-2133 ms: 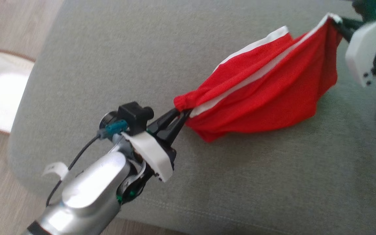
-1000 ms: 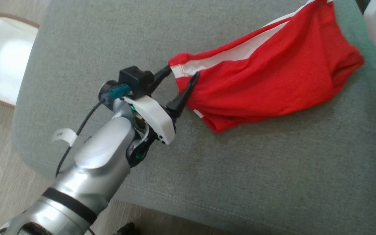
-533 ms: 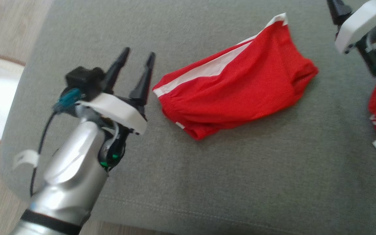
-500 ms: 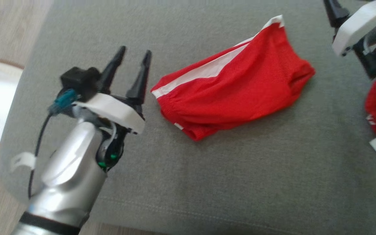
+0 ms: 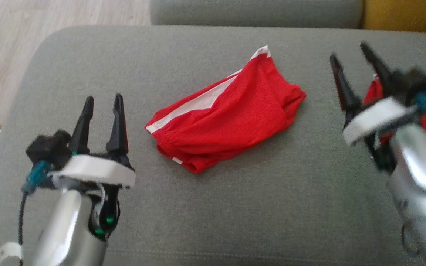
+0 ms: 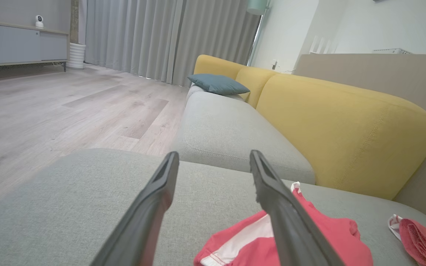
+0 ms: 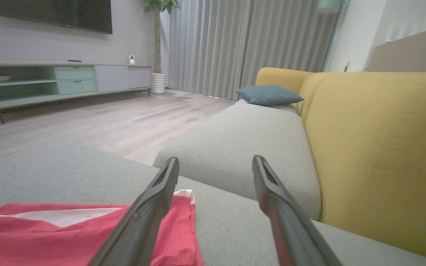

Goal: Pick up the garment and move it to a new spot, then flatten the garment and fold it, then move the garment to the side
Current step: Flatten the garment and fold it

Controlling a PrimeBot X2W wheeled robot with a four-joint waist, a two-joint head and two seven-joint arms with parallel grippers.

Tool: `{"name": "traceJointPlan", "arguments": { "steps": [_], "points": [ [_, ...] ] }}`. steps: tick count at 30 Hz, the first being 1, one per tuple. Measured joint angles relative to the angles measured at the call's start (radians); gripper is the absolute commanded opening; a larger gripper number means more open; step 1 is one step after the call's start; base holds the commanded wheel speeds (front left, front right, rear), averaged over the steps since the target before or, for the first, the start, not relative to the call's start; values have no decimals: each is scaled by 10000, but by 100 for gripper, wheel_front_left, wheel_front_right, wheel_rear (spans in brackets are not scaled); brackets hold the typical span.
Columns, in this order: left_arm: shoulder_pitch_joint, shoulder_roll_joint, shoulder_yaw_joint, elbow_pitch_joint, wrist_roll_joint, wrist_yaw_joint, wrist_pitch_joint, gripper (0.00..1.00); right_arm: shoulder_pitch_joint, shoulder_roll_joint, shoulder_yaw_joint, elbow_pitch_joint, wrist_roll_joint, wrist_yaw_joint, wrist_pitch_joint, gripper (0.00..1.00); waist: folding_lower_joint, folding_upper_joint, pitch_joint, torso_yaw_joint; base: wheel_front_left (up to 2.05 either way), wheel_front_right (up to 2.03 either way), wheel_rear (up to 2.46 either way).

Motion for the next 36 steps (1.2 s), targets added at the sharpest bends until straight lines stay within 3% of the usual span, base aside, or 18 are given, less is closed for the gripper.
{"name": "traceJointPlan", "arguments": {
  "steps": [5,12,21,24,28,32,36],
  "points": [
    [797,-295,460,-332,658,-303,0,100,2150,1003,-1730,-1363,-1262,0,0,100,0,0,-351,-256,0,0,0],
    [1861,-571,732,-360,1189,-796,0,100,4358,2293,-3214,-2688,-2451,0,221,100,0,0,-665,-555,0,0,0],
    [2218,-779,922,-359,1427,-1024,0,100,5214,2694,-4008,-3325,-2583,0,972,100,0,0,-445,-397,0,0,0],
    [2088,-805,895,-334,1444,-1104,0,100,5159,2765,-4148,-3302,-1894,0,1453,100,0,0,-240,-151,0,0,0],
    [1821,-819,725,-245,1444,-1126,0,100,4665,2801,-4339,-2679,679,0,2347,100,0,0,94,255,0,0,0],
    [1669,-863,527,-58,1438,-1193,0,100,3751,2801,-4631,-1848,2433,-2,2974,100,0,0,436,736,0,0,0],
    [1651,-859,577,-8,1409,-1181,0,100,3080,2800,-4784,-1106,3402,-2,3350,100,0,0,664,1111,0,0,0]
  ]
}}
